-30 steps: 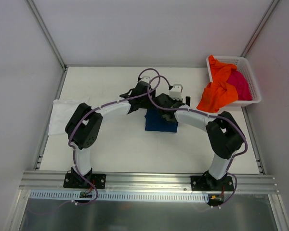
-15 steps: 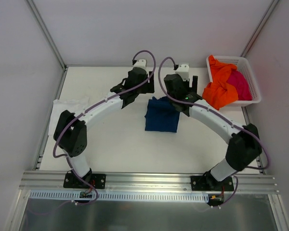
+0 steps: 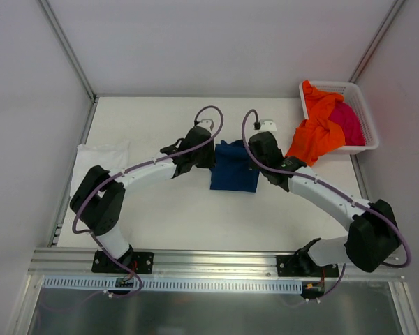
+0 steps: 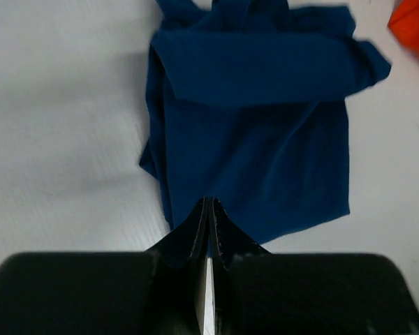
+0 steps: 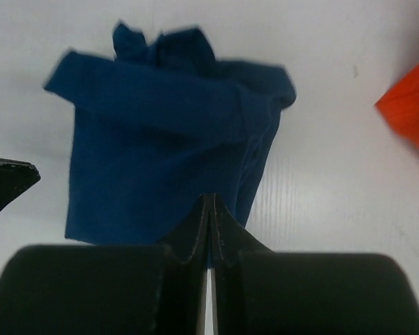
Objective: Fold and stack the t-shirts
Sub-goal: Fold the long partially folded tshirt into a neat square
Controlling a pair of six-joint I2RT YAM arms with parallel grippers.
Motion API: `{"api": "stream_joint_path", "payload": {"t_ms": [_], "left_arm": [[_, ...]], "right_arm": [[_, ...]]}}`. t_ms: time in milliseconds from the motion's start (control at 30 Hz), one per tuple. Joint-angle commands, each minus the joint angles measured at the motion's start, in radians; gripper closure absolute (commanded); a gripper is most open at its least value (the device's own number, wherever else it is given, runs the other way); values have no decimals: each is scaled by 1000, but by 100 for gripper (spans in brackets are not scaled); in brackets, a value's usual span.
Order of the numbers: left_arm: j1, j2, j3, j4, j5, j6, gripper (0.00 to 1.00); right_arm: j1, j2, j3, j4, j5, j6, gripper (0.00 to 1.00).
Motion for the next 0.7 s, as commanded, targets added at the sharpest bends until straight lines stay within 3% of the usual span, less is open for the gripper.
{"api": "stream_joint_path", "payload": {"t_ms": [0,267,667], "left_arm": [[-43,17,-43,79,82,-58,100],[-78,34,-112,170,135,-81,100],[-78,146,-95,248,165,-88,100]], "right_arm": [[1,35,-25,31,-114,78,99],[0,123,-22,57,-133,86,99],[-2,323,117,72,-148,69,99]]}}
